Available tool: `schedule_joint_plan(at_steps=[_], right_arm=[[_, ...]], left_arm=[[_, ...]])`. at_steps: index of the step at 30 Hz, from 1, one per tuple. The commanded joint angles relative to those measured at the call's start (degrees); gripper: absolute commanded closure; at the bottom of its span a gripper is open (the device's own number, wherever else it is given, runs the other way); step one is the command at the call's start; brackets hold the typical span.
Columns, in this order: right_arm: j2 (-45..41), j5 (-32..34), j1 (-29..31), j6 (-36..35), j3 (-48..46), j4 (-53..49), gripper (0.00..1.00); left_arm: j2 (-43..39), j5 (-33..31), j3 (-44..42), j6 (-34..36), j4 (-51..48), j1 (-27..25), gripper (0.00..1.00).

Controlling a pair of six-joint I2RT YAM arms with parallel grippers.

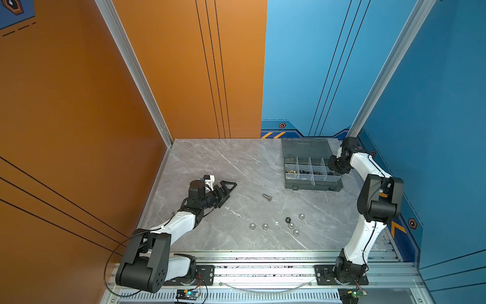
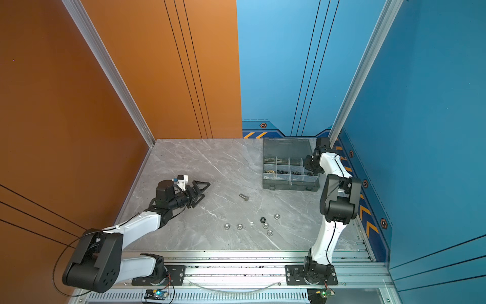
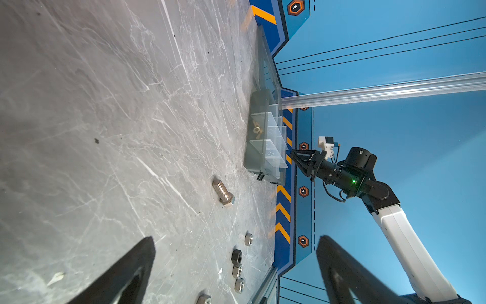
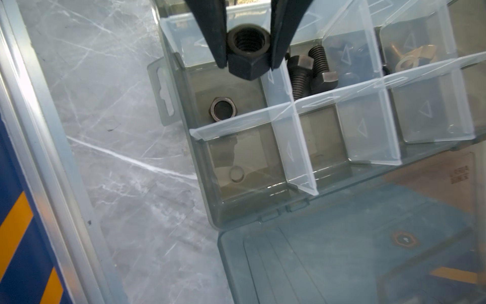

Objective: Sort the screws and nuts into containers
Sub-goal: 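Carry the black nut over the compartment holding the first nut, then lower the nut into the compartment and open the right gripper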

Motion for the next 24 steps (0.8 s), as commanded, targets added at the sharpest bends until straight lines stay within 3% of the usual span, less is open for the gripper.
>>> schedule_joint_plan(at_steps=[1, 3, 8, 10, 19, 24], right_arm=[[1.33, 1.32, -0.11, 0.48, 1.86, 0.07, 0.96], [1.81, 1.02, -0.11, 0.4, 1.94, -0.05, 0.92], [2.09, -1.05, -0.11, -0.45, 2.62, -0.37, 0.68], [1.41, -2.07, -0.11, -0.54, 2.98, -0.77, 0.63], [-5.79, -10.62, 1.3, -2.26, 2.2, -2.01, 0.58], [-11.64, -14.37, 7.37, -7.14, -1.05, -7.05, 0.57]], left_arm=[[0.08, -0.91, 0.98, 1.29, -0.6, 0.03, 0.02], [-0.02, -0.91, 0.9, 1.17, -0.63, 0.03, 0.02], [0.07, -1.01, 0.85, 1.07, -0.66, -0.1, 0.02], [-0.04, -0.89, 0.82, 0.86, -0.65, -0.13, 0.02], [-0.54, -0.85, 0.57, 0.71, -0.74, -0.08, 0.02], [-1.1, -1.25, 0.18, 0.64, -0.79, 0.02, 0.02]])
